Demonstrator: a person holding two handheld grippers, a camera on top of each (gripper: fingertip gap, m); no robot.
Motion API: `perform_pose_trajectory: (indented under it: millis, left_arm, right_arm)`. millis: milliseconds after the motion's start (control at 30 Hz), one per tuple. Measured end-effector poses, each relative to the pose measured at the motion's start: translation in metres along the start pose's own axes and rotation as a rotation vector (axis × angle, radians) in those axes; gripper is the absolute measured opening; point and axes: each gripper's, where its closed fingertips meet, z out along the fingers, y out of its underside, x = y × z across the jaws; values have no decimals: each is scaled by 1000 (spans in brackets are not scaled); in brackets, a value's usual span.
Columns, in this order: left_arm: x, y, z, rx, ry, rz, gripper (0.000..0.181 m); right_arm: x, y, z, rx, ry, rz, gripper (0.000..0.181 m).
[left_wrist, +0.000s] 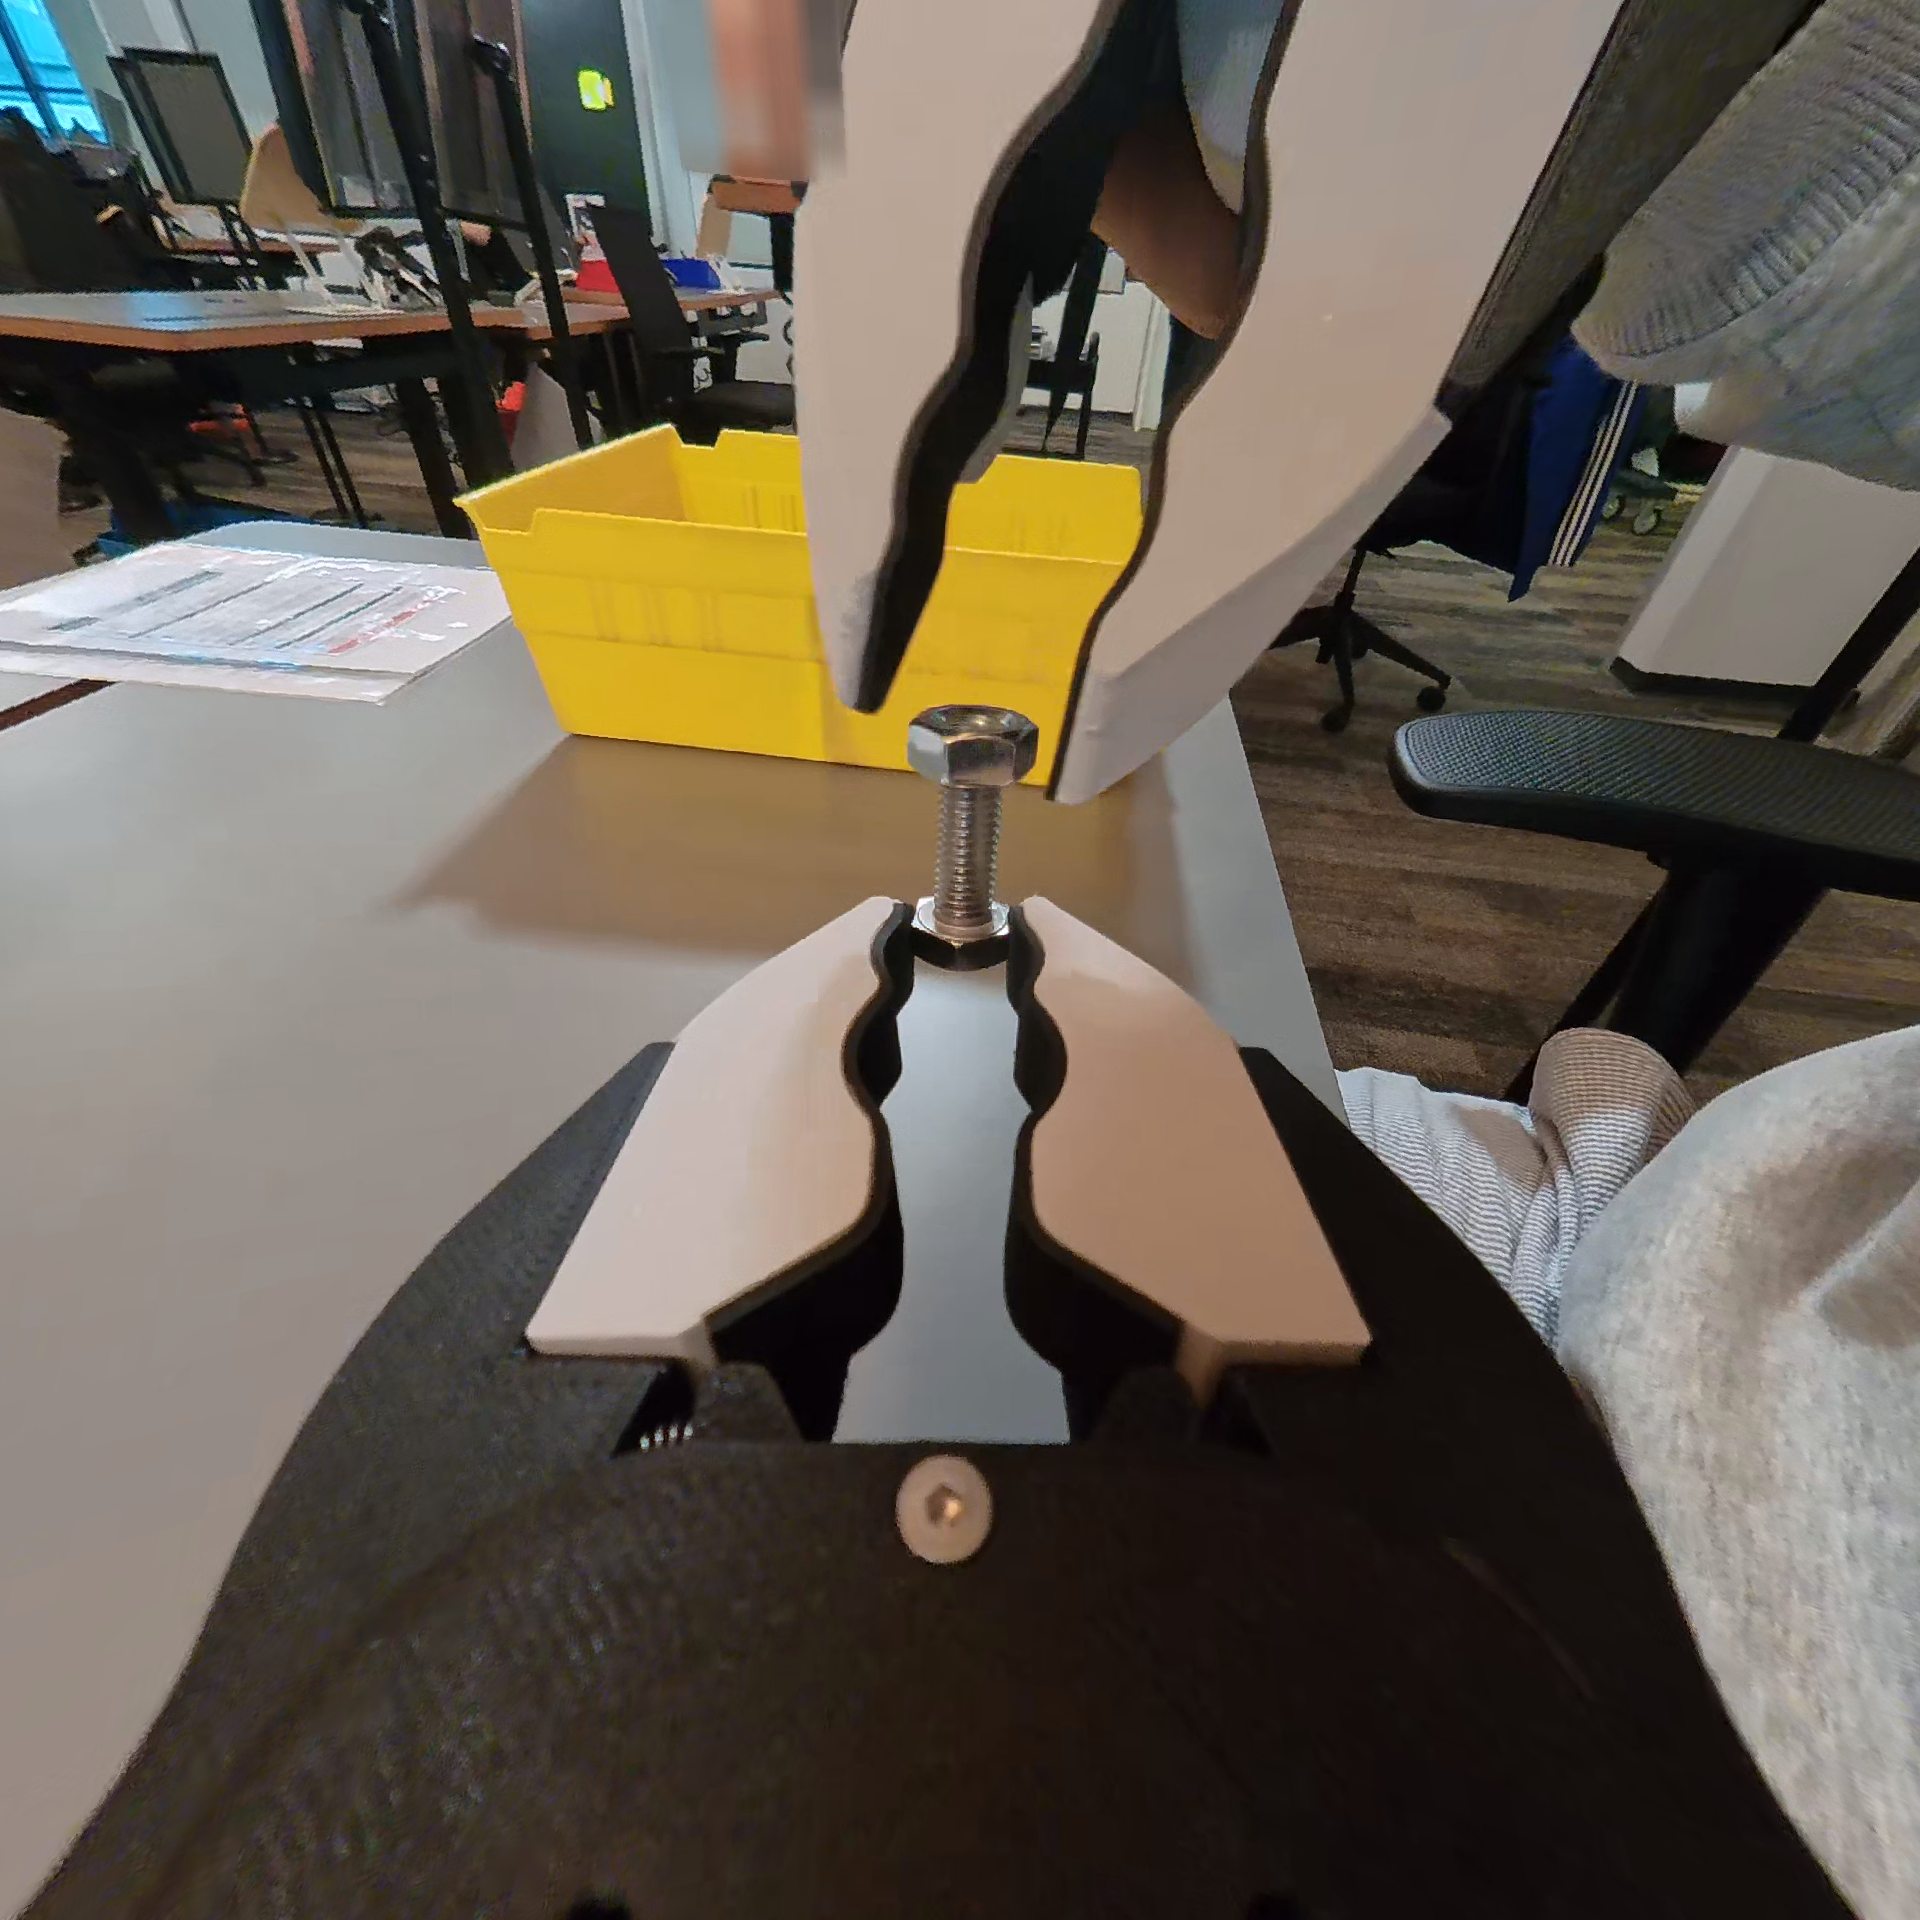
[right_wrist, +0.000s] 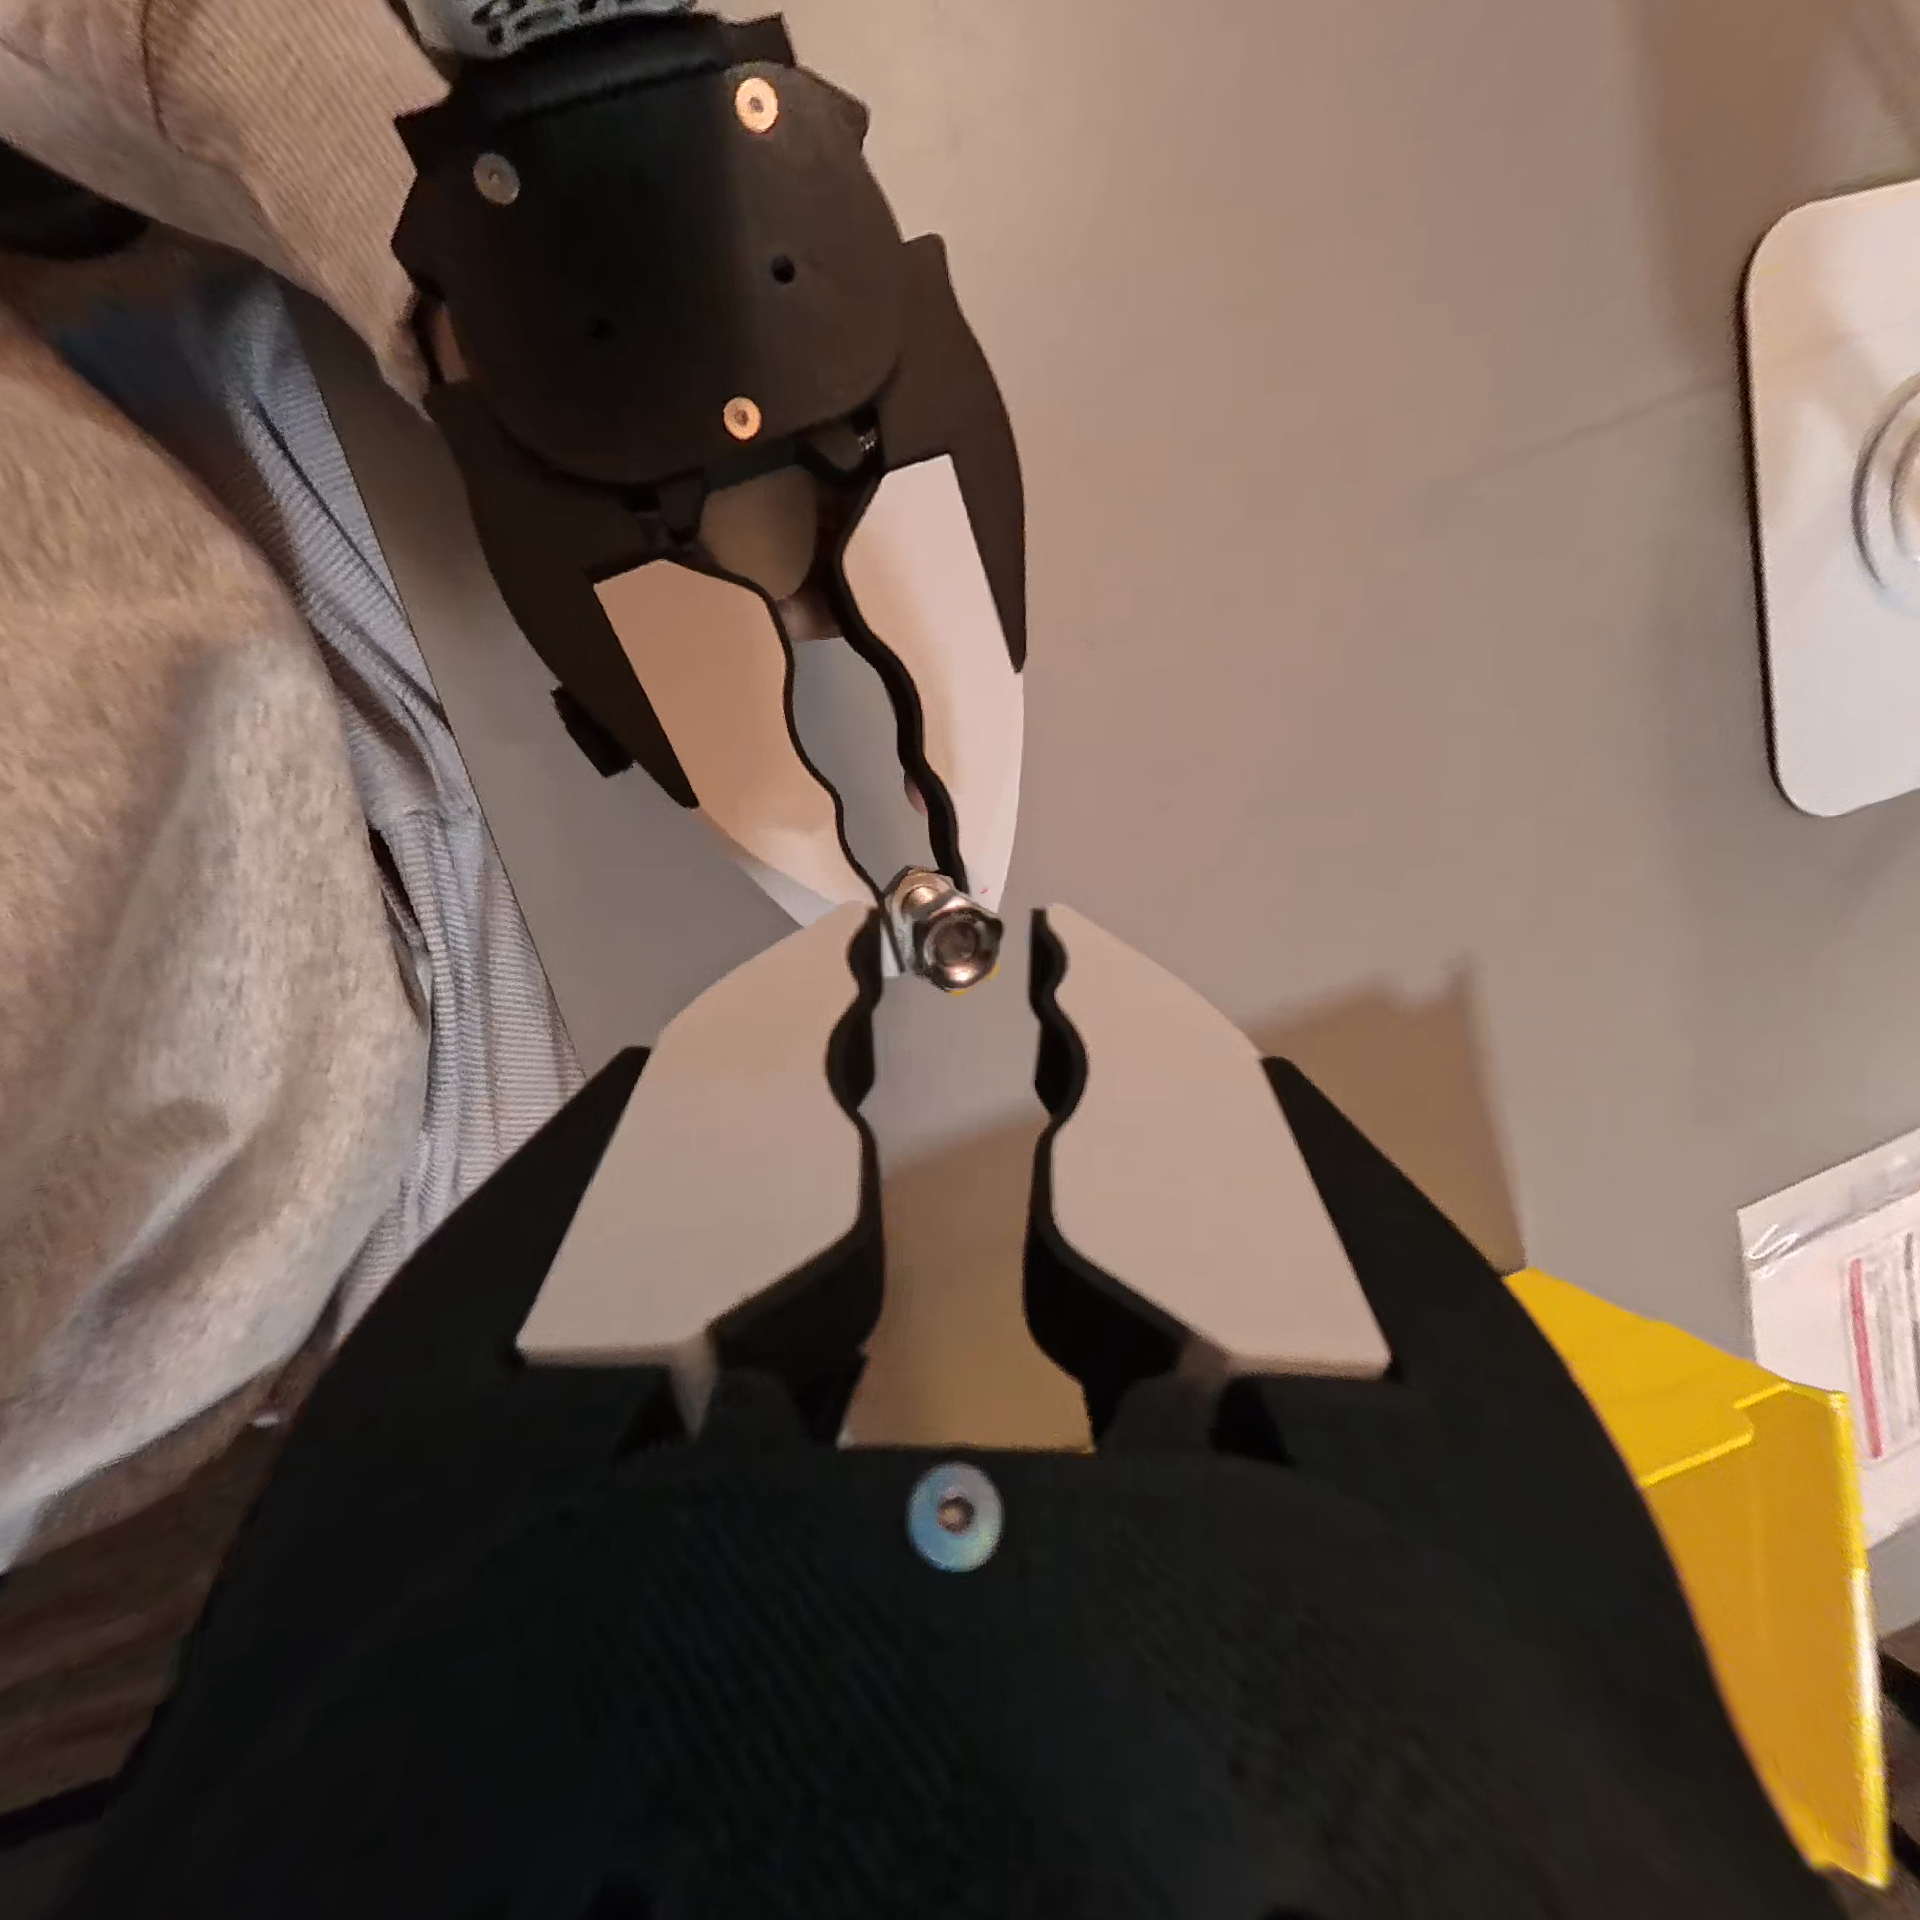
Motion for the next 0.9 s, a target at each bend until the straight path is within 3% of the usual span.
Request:
perform_pose_trajectory:
  millis: [33, 200, 467, 900]
  left_arm:
    - [-1, 0, 0, 2, -3, -3, 17]
    - [-2, 1, 0, 2, -8, -7, 17]
    - [-4, 3, 0, -1, -8, -29, 17]
    - [-14, -1, -3, 32, -49, -66, 17]
  right_arm:
    - [1, 0, 0, 9, -1, 28, 33]
    - [-3, 3, 5, 3, -39, 93, 43]
    - [-12, -6, 10, 5, -42, 13, 45]
    - [-19, 1, 3, -54, -47, 14, 29]
